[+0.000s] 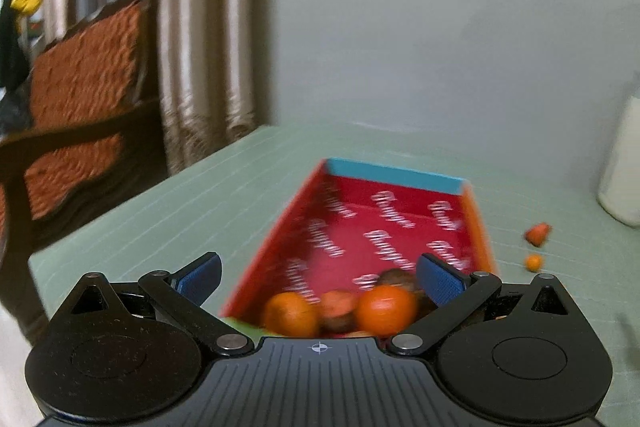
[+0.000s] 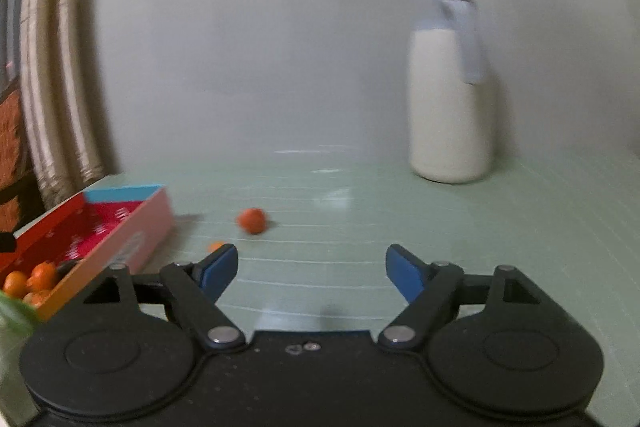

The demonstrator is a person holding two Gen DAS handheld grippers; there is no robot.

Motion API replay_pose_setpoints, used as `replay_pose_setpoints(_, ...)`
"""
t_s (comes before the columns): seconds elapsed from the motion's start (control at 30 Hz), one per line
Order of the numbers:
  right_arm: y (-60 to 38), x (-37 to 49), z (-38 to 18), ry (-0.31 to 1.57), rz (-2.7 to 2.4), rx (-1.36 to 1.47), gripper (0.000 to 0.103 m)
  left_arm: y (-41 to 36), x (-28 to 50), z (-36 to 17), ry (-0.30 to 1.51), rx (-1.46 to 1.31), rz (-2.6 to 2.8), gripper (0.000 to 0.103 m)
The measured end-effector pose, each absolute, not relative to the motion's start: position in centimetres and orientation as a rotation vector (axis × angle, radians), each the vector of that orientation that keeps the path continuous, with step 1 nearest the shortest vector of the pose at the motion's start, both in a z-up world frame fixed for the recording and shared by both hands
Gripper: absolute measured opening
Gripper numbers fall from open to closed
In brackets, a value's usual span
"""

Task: Organize fruits
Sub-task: 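Move the left gripper from the box toward the small kumquat on the table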

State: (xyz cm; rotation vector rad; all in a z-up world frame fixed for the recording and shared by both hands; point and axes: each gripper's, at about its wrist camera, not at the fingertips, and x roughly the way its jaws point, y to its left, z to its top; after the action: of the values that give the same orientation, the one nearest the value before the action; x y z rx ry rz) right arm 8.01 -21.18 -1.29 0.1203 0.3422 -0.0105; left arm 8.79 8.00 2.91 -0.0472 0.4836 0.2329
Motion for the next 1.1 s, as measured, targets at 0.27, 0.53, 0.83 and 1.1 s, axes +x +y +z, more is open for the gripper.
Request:
replay_pose_setpoints(0.27, -25.0, 5.9, -1.3, 0.316, -0.085, 0.167, 0.081, 0.7, 10.4, 4.6, 0.474, 0.049, 0.087, 0.102)
replay_pose_setpoints(0.53, -28.2, 4.5, -1.4, 0.305, -0.172, 0.212, 0.081, -5.9, 12.3, 4.5, 0.495, 0.127, -0.026, 0.102)
replay_pose_setpoints(0.83, -30.9, 3.0, -1.6, 0.301, -0.239, 0.237, 0.081, -11.1, 13.0, 2.7, 0.487, 0.279, -0.044, 0.102)
replay_pose_setpoints(1.1, -32.0, 2.4, -1.9, 0.305, -0.249, 0.250, 0.081, -13.0, 14.4, 2.1, 0.453, 0.343, -0.067, 0.102)
